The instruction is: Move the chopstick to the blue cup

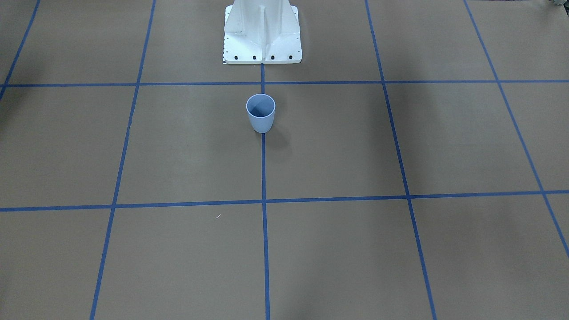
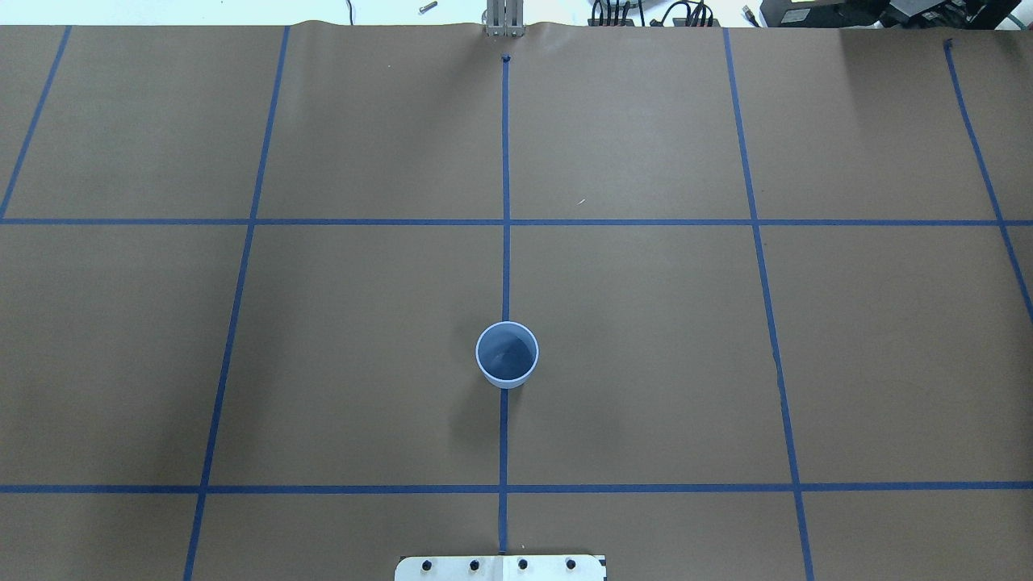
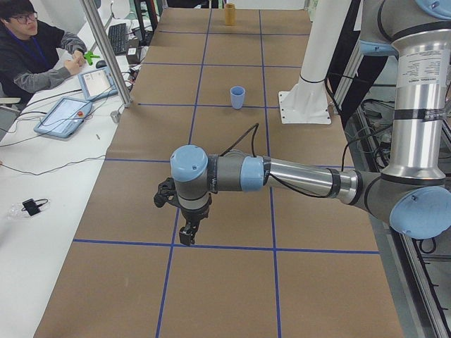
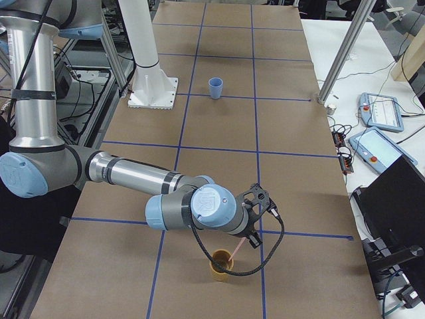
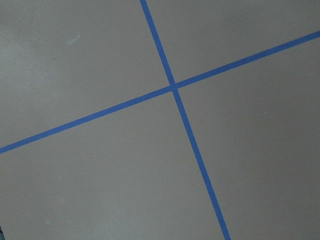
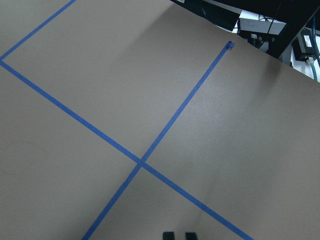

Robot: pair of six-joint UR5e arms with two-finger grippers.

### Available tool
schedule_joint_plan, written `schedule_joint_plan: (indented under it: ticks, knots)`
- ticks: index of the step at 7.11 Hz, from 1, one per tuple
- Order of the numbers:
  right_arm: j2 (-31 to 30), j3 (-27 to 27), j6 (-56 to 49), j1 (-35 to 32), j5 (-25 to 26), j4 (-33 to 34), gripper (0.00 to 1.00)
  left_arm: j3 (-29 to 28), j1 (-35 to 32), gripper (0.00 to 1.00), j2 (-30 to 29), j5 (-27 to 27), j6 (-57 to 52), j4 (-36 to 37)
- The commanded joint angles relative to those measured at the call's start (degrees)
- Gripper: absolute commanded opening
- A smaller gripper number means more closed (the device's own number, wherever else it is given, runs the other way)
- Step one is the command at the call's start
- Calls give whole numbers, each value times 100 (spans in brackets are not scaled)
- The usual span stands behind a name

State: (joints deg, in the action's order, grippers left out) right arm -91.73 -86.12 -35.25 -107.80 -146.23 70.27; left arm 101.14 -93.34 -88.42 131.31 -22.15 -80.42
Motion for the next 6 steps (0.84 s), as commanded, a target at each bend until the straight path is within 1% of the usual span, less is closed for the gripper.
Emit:
schedule_joint_plan:
  ticks: [1,3,4,5,6]
  knots:
    - [-3,-167,44,-118,-11,13,0,-6,0,99,0,0,-8,0]
    - [-12,-212,44,-145,-11,91,0,-15,0,99,0,0,0,0]
    - [-12,-517,44,-179,-2,579,0,-15,0,99,0,0,0,0]
    - [-12,-1042,44,-206,7,1297,0,-15,0,99,0,0,0,0]
    - [-3,-1360,44,-224,42,1635,0,-15,9,99,0,0,0,0]
